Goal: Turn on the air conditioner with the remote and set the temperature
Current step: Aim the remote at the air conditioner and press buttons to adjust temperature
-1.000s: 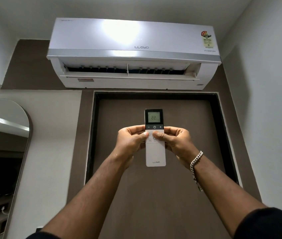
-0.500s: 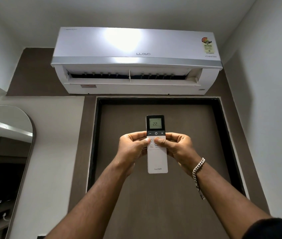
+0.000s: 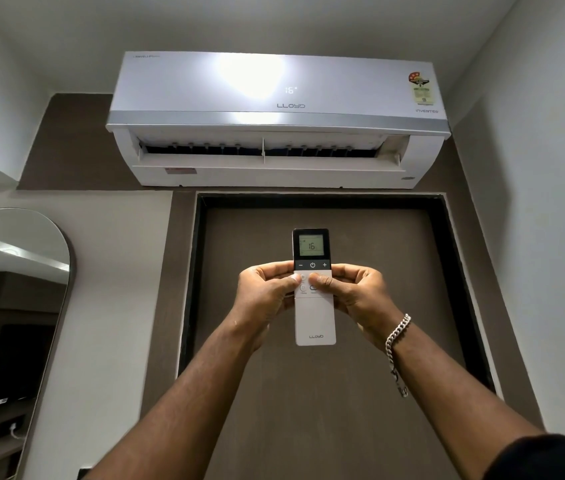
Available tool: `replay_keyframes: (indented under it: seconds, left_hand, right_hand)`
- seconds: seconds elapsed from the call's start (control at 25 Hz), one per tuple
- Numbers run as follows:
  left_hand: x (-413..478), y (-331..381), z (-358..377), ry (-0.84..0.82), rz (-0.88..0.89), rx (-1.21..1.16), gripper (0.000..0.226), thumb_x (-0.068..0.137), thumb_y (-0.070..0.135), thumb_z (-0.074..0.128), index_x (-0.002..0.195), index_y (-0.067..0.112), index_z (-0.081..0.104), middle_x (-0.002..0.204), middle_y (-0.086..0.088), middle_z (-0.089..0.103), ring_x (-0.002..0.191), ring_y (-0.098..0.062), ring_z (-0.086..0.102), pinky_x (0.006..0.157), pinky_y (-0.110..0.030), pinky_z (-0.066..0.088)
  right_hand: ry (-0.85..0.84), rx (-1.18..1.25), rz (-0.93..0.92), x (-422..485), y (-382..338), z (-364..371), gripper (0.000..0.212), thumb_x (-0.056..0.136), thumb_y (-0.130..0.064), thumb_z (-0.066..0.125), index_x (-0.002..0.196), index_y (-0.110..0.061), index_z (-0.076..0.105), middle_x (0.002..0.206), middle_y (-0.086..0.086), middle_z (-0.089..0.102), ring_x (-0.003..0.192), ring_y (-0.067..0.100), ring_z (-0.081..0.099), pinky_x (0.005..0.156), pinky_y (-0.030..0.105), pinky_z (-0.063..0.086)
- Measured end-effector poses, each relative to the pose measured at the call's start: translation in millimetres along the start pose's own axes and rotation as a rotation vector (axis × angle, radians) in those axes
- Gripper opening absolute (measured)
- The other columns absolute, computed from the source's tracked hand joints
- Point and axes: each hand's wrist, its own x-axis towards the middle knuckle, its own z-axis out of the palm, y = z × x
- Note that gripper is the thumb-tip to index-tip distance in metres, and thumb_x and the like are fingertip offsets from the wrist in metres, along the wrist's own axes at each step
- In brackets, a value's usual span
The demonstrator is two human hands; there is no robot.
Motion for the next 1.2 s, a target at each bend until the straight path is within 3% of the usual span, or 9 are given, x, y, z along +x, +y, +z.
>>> replay_keyframes:
  seconds: [0.12,0.32,0.44,0.92,1.2]
  left_hand:
    - [-1.3,0.1,0.9,0.002,-0.003,-0.005,0.026,0.083,0.010,0.066,0.108,0.004,0.063,0.097,-0.012,0.073,0.085,-0.024,0.074,0.066,-0.031,0.060]
    - [-0.4,0.3,4.0,0.055,-0.007,0.045,0.036,0.081,0.012,0.068,0.114,0.002,0.059,0.104,-0.015,0.071,0.092,-0.026,0.071,0.072,-0.036,0.060]
    - [-0.9,2.4,4.1,0.042,0.003,0.042,0.036,0.081,0.011,0.068,0.114,0.003,0.059,0.103,-0.015,0.071,0.091,-0.025,0.072,0.071,-0.034,0.061]
    - [-9.5,11.2,3.0,0.010,0.035,-0.011,0.025,0.080,0.009,0.068,0.105,0.008,0.063,0.097,-0.011,0.074,0.089,-0.023,0.073,0.073,-0.036,0.061]
    - [-11.6,18.5,3.5,0.011,0.036,-0.006,0.024,0.080,0.010,0.068,0.104,0.011,0.063,0.100,-0.011,0.074,0.090,-0.022,0.073,0.073,-0.035,0.061]
  right_hand:
    - [0.005,-0.002,0.006,0.4,1.4,-0.3,0.045,0.070,-0.018,0.077,0.108,0.003,0.065,0.103,0.019,0.074,0.092,0.030,0.073,0.081,0.041,0.059]
    - [-0.019,0.057,0.030,-0.5,-2.0,0.6,0.034,0.069,-0.030,0.074,0.090,-0.005,0.071,0.088,0.012,0.077,0.081,0.024,0.074,0.070,0.032,0.061]
    - [0.003,0.047,0.046,0.8,-4.4,0.7,0.022,0.082,-0.025,0.069,0.092,-0.005,0.070,0.092,0.015,0.076,0.086,0.028,0.074,0.074,0.036,0.061]
    - [0.026,0.064,0.074,-1.9,-17.3,4.6,0.027,0.085,-0.024,0.066,0.103,-0.004,0.070,0.099,0.020,0.074,0.092,0.032,0.072,0.087,0.046,0.057]
    - [0.023,0.045,0.056,-4.2,-22.6,5.3,0.033,0.086,-0.025,0.065,0.108,0.001,0.066,0.105,0.023,0.072,0.097,0.035,0.070,0.085,0.045,0.057]
